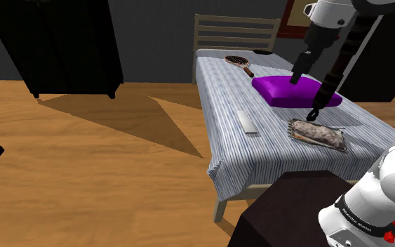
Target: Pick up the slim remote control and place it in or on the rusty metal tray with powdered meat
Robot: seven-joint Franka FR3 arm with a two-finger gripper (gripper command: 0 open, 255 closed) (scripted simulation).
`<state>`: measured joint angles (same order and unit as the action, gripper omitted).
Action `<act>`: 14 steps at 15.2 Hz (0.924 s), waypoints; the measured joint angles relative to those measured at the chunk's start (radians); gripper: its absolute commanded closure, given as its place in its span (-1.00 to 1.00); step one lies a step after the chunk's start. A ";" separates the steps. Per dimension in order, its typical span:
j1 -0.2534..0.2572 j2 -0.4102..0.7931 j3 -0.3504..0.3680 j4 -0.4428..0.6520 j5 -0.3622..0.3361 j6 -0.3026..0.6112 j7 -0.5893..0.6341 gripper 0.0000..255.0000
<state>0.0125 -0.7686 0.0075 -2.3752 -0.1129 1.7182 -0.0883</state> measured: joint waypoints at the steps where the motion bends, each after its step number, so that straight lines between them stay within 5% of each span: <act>1: 0.000 0.000 0.000 0.000 0.000 0.000 0.000 -1.00; 14: -0.082 0.372 -0.012 -0.018 0.025 0.336 0.221 -1.00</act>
<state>-0.0699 -0.3965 -0.0043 -2.3927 -0.0879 2.0537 0.1326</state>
